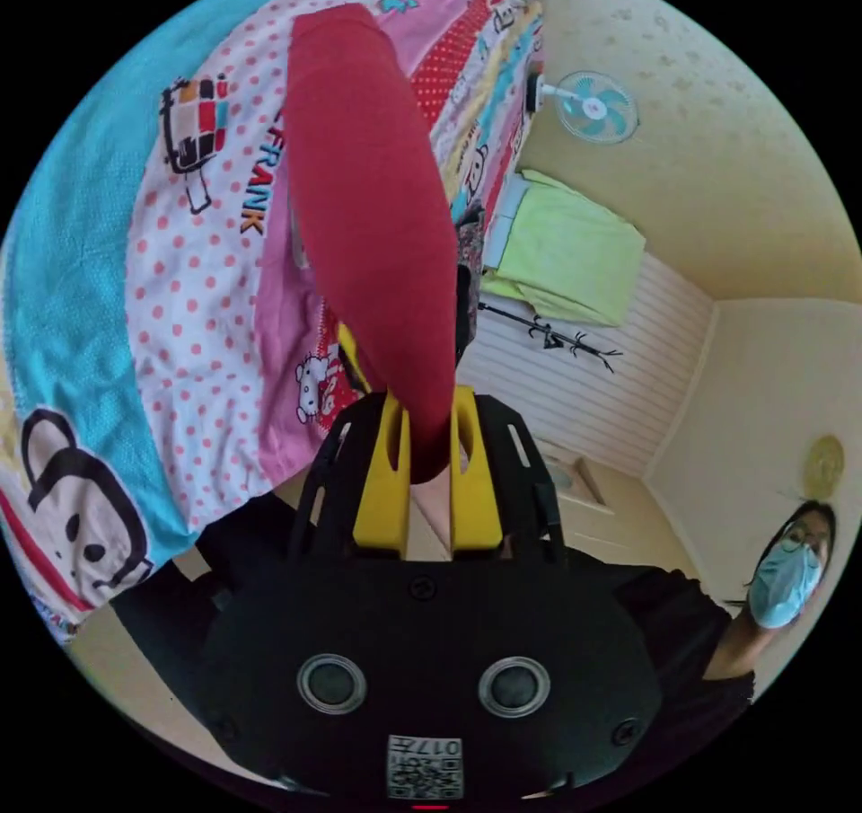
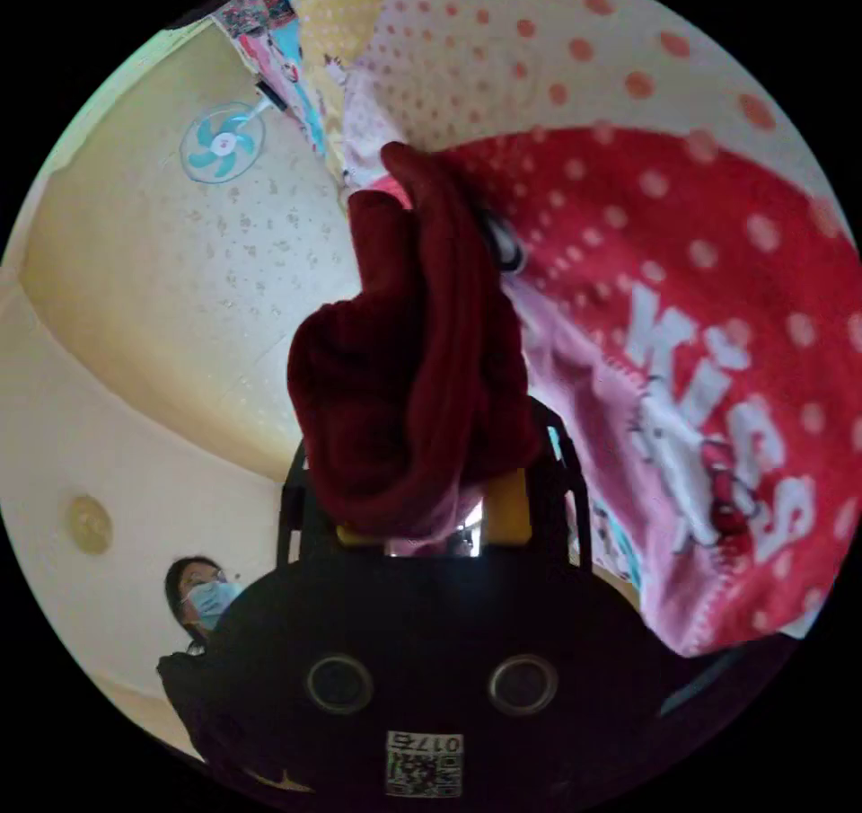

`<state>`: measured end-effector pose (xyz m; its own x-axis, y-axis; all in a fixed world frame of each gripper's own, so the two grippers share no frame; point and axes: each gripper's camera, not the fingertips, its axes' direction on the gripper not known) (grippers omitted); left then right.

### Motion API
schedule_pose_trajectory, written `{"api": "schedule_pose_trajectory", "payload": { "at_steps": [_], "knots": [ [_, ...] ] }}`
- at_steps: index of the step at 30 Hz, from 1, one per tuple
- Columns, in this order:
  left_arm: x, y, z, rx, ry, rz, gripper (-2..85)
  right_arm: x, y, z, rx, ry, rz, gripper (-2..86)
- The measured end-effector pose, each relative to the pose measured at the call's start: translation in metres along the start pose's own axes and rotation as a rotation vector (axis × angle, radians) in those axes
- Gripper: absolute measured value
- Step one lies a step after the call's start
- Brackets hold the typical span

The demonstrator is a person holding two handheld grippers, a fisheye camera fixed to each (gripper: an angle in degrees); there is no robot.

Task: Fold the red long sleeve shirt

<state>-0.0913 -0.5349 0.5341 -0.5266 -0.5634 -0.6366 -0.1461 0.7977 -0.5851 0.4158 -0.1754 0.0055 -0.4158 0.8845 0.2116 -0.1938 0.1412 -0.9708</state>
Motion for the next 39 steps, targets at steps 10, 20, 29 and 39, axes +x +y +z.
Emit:
{"api": "schedule_pose_trajectory", "payload": {
  "at_steps": [10, 20, 29, 39],
  "knots": [
    [0.075, 0.089, -0.233, 0.326, 0.087, 0.202, 7.0, -0.098, 0.112, 0.261, -0.368, 0.163, -0.314, 12.6],
    [-0.013, 0.173, -0.357, 0.581, -0.114, -0.189, 13.2, -0.004, 0.152, 0.412, -0.479, 0.547, -0.168, 5.2],
    [-0.103, 0.284, -0.252, 0.409, -0.355, -0.503, -0.6, -0.055, 0.124, 0.213, -0.395, 1.188, -0.24, 0.7],
    [0.052, 0.152, -0.091, 0.176, -0.547, -0.14, -1.0, -0.254, 0.104, -0.031, 0.186, 1.478, -0.456, 4.4]
  ]
}}
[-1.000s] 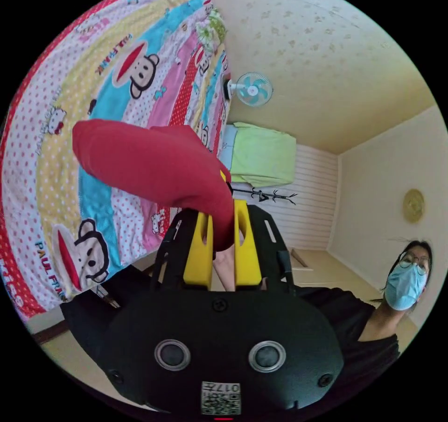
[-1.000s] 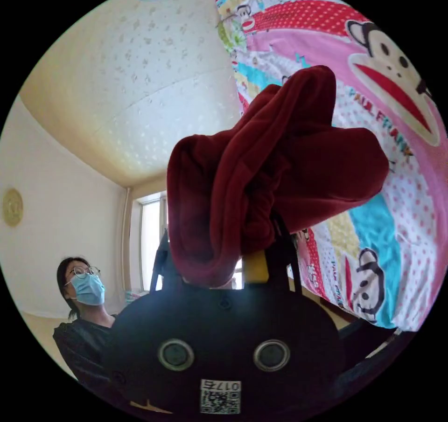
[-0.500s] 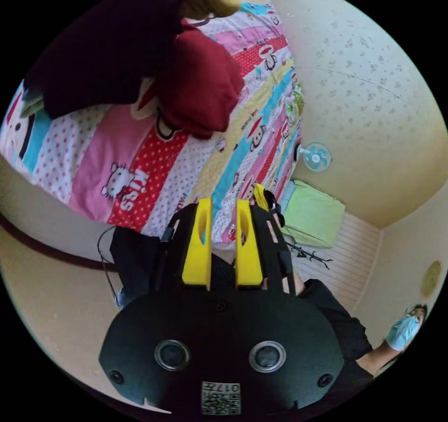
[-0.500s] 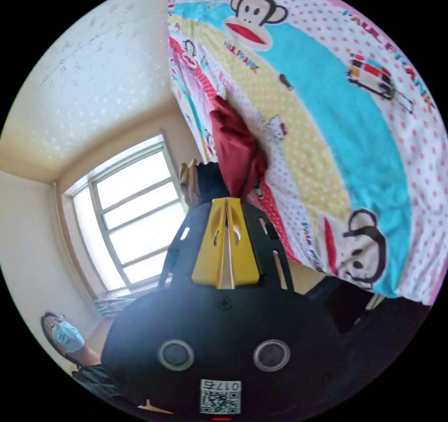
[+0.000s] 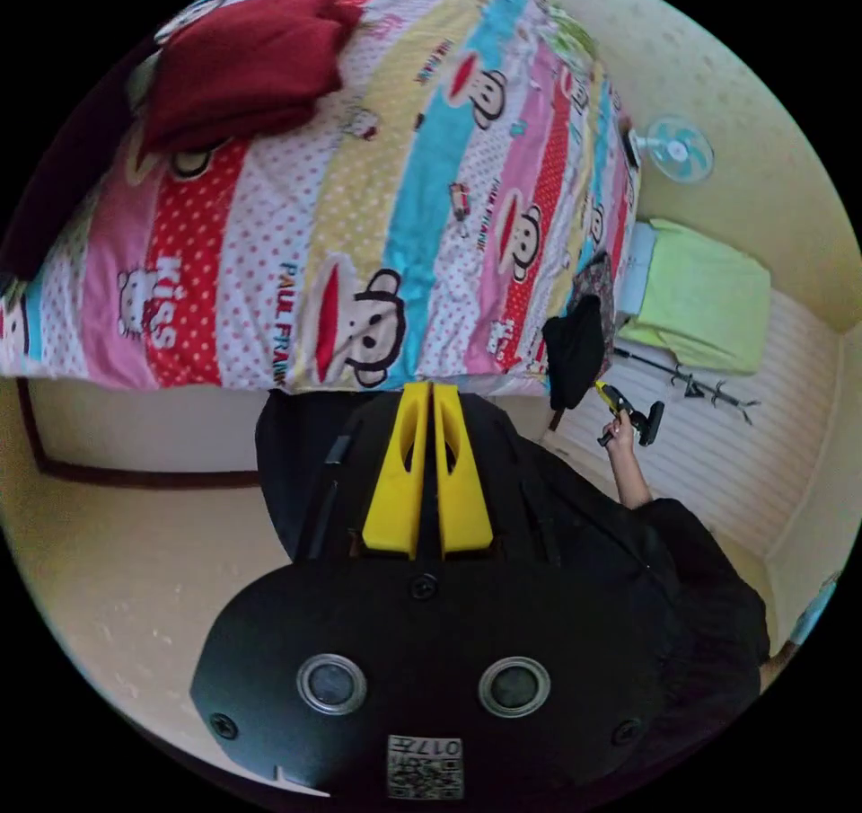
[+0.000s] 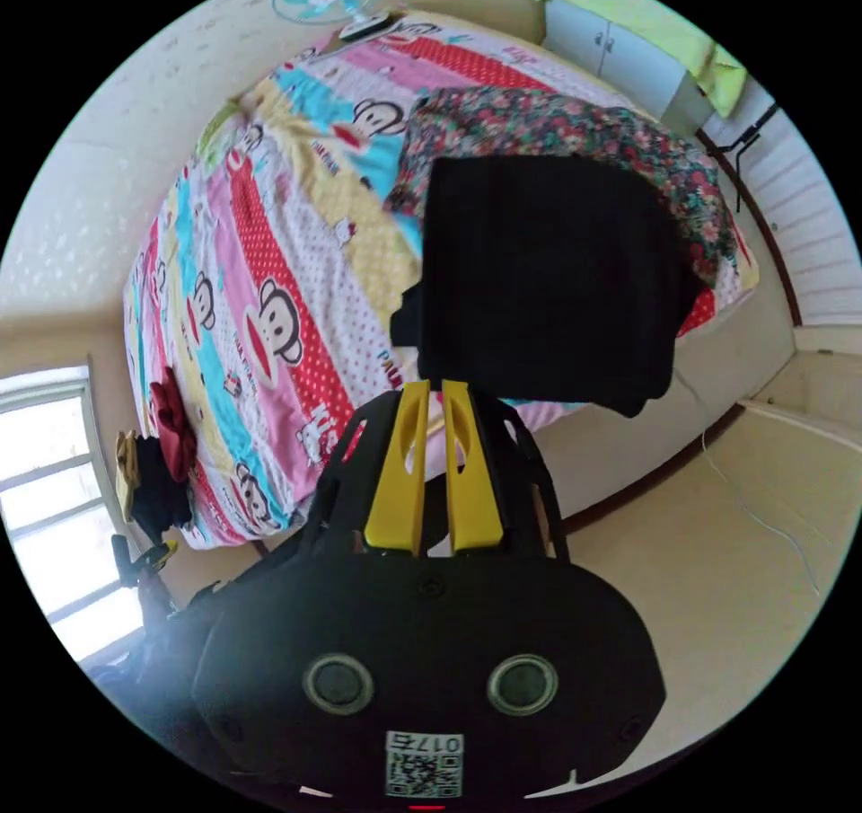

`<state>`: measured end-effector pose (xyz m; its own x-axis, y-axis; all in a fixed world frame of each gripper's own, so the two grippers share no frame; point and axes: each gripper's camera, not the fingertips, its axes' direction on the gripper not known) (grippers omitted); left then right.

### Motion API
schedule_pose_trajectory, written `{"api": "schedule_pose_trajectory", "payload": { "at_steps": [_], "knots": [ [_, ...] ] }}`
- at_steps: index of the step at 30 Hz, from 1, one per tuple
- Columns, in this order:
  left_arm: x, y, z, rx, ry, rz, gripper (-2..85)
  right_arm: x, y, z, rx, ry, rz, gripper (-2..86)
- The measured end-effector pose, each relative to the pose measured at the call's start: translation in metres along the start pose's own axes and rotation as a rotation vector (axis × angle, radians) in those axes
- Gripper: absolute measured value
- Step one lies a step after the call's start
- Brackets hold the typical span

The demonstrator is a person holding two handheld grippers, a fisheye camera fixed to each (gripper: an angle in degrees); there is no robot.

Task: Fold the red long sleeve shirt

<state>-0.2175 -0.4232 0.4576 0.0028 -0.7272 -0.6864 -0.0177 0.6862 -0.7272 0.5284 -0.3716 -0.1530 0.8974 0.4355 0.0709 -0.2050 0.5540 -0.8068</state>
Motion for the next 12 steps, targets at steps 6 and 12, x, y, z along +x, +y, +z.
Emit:
{"api": "schedule_pose_trajectory", "payload": {
  "at_steps": [6, 12],
  "knots": [
    [0.137, -0.014, 0.066, -0.113, -0.083, 0.199, -1.0, 0.084, -0.017, -0.03, 0.15, 0.082, 0.151, 11.5],
    [0.171, 0.007, 0.122, -0.187, -0.115, 0.156, -1.0, 0.175, -0.029, 0.024, 0.057, -0.059, 0.285, 15.0]
  ]
}}
